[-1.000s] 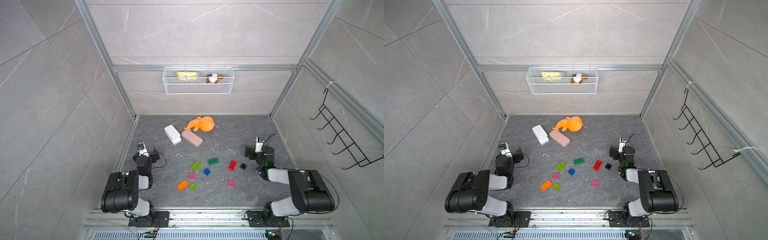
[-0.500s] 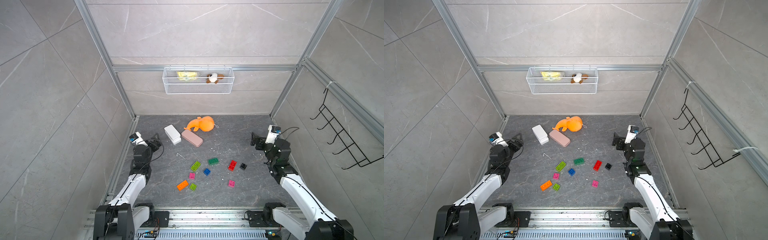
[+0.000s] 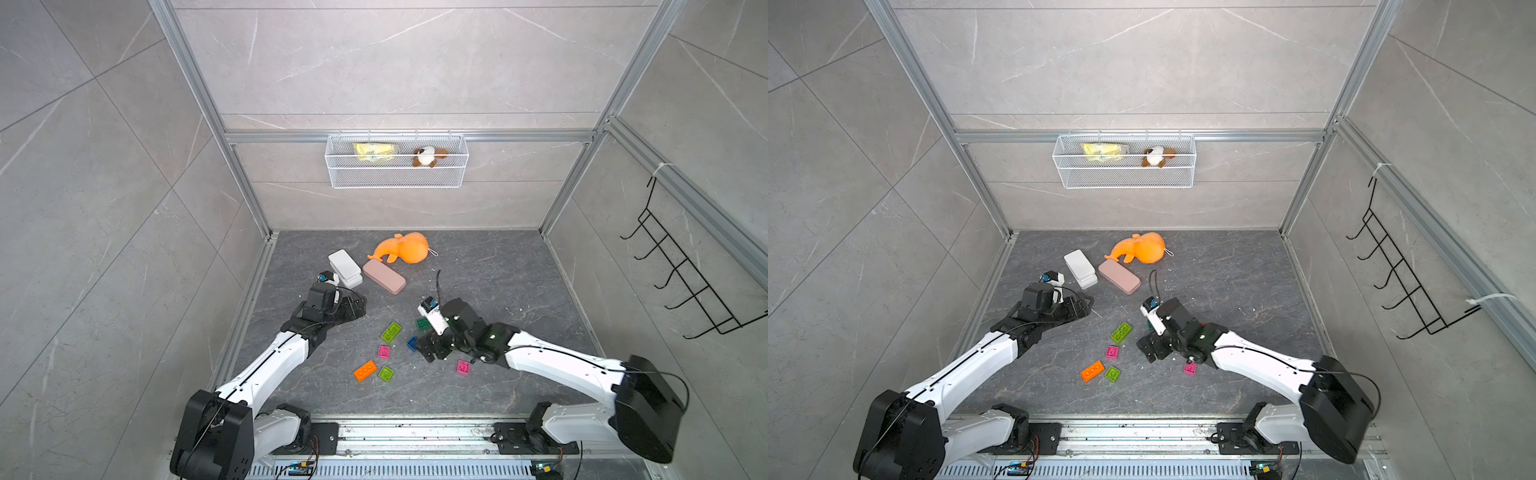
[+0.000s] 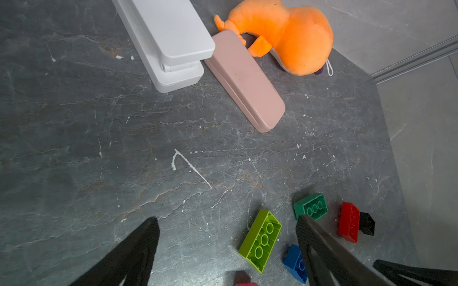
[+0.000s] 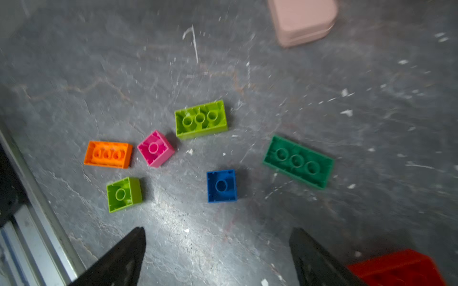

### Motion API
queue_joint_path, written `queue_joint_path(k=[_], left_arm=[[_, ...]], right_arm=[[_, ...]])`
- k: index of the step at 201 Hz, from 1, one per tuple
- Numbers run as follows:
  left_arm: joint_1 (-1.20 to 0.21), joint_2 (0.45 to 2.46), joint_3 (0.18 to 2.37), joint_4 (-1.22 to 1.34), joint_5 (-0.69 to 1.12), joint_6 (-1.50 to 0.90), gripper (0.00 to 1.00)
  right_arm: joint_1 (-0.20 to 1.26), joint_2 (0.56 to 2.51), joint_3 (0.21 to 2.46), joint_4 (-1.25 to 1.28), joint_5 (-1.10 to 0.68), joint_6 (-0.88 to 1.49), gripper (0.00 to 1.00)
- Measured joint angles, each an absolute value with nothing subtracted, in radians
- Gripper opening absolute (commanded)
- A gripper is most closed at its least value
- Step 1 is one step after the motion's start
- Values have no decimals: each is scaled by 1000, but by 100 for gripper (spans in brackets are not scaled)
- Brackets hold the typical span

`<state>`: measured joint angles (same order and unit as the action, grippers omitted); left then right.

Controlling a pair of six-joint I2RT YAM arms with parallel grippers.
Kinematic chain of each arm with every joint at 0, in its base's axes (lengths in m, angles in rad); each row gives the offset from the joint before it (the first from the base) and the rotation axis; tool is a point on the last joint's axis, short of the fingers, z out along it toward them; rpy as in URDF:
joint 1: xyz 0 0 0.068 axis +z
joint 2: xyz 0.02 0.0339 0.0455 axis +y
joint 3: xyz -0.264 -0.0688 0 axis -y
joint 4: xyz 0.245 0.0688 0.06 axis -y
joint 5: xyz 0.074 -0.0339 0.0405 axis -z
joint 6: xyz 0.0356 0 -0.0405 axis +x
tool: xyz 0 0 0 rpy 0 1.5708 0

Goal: Assemble a carrot with lego
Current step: Adjust the lego brick at the center of the board.

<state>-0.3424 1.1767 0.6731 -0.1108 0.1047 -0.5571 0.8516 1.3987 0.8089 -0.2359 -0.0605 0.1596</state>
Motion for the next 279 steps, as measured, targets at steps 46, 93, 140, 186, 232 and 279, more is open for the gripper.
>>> queue_joint_path(k=[46,93,140,186,232,279], left_arm=[[-342,1190,686,-150,103,-529,91],[-342,1191,698,-163,86,-519,91],[-342,1191,706,-166,80,-519,91],[-342,1191,706,-180,78,-518,91],[-342,1190,706,-185,69,-508,91],[-342,1165,720,-235,13,-485,92]], right_arm=[[864,1652,977,-316,-41,118,81],[864,1840,1190,-471,-30,50,56],[864,1863,1214,-579,-18,32,54],[864,1873,1214,-588,-20,23,41],[863,1871,1217,-636,-34,-46,32],[864,1846,1256,-763,-106,-227,31]])
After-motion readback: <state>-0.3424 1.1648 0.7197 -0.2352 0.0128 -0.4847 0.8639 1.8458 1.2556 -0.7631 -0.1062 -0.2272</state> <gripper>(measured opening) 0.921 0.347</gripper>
